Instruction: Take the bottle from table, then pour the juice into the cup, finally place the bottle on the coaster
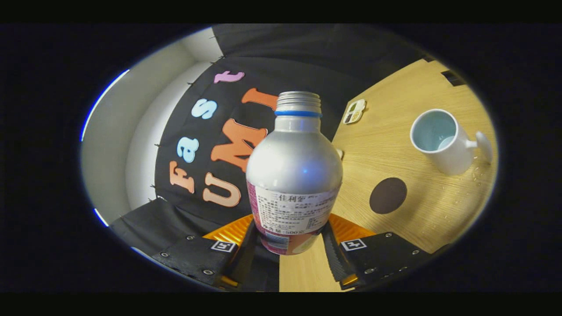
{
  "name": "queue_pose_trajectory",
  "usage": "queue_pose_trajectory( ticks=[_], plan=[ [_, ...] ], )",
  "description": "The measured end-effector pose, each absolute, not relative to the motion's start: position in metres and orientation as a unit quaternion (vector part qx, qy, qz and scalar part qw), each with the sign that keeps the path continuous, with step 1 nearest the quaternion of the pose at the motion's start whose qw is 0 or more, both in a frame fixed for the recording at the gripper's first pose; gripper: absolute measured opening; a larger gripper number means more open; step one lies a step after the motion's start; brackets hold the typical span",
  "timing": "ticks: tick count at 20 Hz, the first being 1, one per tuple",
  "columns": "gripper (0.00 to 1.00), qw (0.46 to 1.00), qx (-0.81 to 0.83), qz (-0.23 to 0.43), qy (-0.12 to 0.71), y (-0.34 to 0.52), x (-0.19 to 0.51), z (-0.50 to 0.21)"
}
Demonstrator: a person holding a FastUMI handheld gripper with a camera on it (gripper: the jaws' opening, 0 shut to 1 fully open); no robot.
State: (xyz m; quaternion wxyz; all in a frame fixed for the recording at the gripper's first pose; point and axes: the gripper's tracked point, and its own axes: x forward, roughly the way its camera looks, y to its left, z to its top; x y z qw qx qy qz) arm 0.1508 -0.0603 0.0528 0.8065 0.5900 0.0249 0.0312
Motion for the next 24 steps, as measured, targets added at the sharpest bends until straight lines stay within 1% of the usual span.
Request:
queue_pose_trajectory(
  ticks=[5, 10, 17, 24],
  plan=[
    [0.72, 0.76, 0.649, 0.03, 0.019, -0.07, 0.15, 0.054],
    [0.72, 0.717, 0.697, 0.018, 0.016, -0.082, 0.17, 0.054],
    [0.72, 0.655, 0.755, 0.009, 0.018, -0.092, 0.167, 0.057],
    [0.72, 0.625, 0.781, 0.001, 0.017, -0.098, 0.166, 0.058]
  ],
)
